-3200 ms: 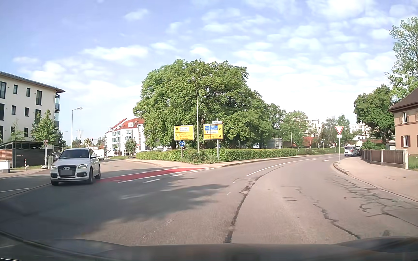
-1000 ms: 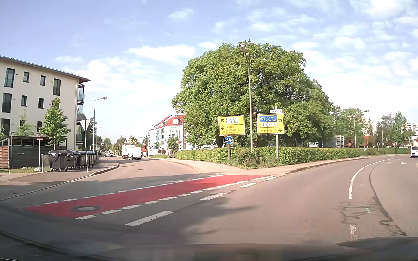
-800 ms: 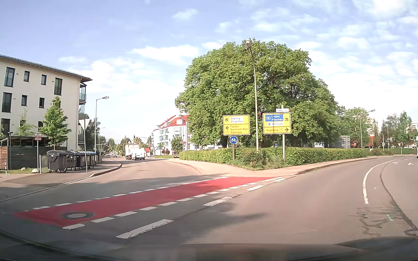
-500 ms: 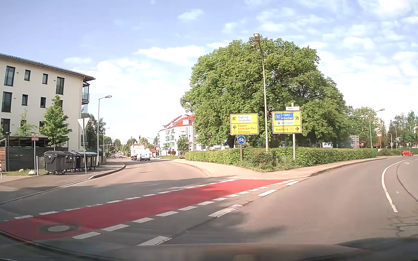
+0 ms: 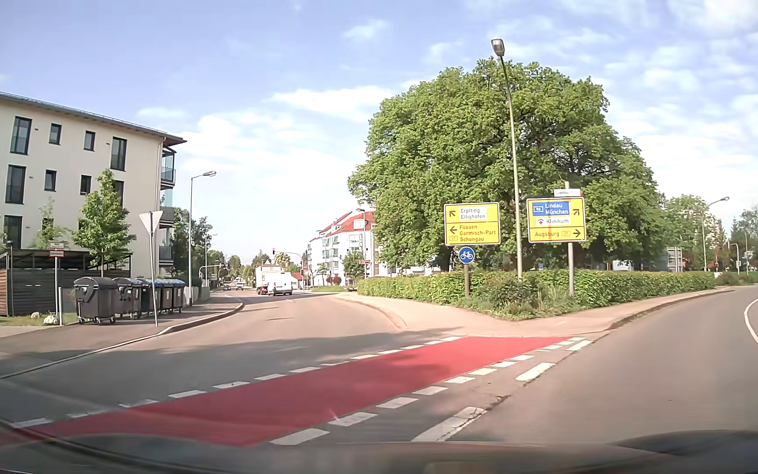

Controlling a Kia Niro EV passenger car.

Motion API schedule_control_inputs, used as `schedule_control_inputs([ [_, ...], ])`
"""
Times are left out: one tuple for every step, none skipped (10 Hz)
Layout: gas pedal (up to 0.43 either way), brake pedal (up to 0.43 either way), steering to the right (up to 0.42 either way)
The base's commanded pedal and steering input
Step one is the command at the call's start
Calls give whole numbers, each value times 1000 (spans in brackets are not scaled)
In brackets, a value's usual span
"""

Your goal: Follow the waypoints while adhering to traffic rules and regulations

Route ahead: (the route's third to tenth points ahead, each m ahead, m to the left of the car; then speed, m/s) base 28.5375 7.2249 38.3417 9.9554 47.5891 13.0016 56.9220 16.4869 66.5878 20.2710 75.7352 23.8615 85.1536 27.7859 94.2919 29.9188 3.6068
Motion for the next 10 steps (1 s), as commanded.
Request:
schedule_control_inputs([
  [197, 0, -99],
  [197, 0, -93],
  [197, 0, -82],
  [197, 0, -71],
  [197, 0, -61],
  [197, 0, -52],
  [189, 0, -43],
  [189, 0, -39],
  [189, 0, -36],
  [189, 0, -34],
])
